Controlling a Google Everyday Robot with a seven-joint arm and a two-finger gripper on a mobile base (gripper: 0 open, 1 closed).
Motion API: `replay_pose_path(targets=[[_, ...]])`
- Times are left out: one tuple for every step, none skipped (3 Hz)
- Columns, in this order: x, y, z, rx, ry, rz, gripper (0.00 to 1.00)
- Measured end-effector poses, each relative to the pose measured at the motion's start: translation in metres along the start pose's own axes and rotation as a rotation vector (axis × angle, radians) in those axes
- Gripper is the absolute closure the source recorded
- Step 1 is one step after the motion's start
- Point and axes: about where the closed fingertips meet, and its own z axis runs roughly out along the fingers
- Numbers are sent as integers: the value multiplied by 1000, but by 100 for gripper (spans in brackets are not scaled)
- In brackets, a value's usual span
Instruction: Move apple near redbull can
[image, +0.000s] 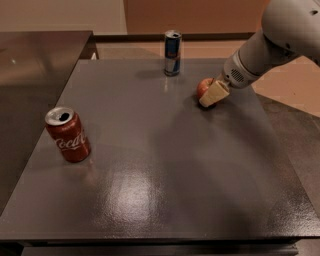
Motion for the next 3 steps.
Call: replay_pose_path(targets=[[-4, -2, -5, 11, -19, 8, 65], [-16, -14, -8, 32, -36, 21, 87], [-36, -25, -1, 47, -58, 28, 100]])
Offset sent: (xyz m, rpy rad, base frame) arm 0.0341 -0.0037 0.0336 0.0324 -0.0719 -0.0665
